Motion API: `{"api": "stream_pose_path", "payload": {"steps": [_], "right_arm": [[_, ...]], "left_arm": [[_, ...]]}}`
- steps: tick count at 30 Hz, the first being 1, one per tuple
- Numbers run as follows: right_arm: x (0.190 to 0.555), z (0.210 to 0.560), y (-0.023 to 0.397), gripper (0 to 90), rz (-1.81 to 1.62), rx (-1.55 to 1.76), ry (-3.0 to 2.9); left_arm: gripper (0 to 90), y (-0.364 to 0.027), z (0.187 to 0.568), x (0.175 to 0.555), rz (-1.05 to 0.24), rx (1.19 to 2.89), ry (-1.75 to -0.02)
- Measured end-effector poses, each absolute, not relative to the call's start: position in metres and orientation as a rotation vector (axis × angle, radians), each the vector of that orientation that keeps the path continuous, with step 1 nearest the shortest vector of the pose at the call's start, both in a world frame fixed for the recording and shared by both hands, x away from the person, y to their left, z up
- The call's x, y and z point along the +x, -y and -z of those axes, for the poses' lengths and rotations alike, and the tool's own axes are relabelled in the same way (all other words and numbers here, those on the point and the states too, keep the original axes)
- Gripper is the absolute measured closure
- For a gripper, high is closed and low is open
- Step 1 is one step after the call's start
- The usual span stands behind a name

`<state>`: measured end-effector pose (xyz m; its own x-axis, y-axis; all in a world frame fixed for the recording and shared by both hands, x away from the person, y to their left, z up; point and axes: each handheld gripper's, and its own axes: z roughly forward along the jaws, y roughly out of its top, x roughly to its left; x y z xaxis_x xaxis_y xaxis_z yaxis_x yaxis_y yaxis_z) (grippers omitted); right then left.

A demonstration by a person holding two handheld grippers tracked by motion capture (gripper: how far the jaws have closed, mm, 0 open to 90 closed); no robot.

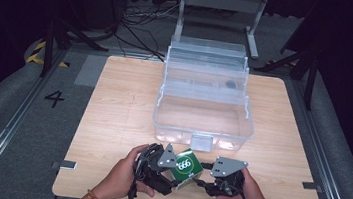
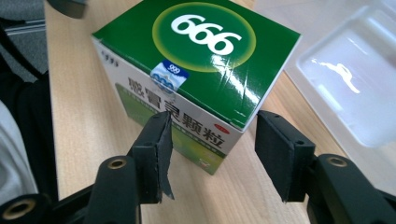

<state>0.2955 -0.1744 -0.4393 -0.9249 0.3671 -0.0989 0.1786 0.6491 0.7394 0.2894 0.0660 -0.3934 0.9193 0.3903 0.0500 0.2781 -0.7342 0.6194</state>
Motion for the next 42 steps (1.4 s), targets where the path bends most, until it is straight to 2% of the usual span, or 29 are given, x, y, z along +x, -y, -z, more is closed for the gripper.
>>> {"api": "stream_pose_path", "payload": {"steps": [8, 15, 27, 33, 42], "right_arm": [[0.29, 0.441, 0.166, 41.8, -1.131, 0.398, -2.657], [0.292, 0.442, 0.164, 41.5, -1.145, 0.389, -2.674], [0.29, 0.444, 0.16, 40.5, -1.152, 0.368, -2.676], [0.291, 0.447, 0.16, 40.0, -1.185, 0.403, -2.682], [0.289, 0.45, 0.16, 41.5, -1.221, 0.402, -2.738]], "left_arm": [[16.9, -0.052, 0.396, 0.295, -0.219, 2.559, -0.472], [14.2, -0.044, 0.398, 0.305, -0.206, 2.645, -0.452], [12.8, -0.033, 0.409, 0.316, -0.164, 2.709, -0.473], [11.8, -0.033, 0.413, 0.322, -0.086, 2.689, -0.537], [13.7, -0.035, 0.417, 0.319, -0.114, 2.745, -0.435]]}}
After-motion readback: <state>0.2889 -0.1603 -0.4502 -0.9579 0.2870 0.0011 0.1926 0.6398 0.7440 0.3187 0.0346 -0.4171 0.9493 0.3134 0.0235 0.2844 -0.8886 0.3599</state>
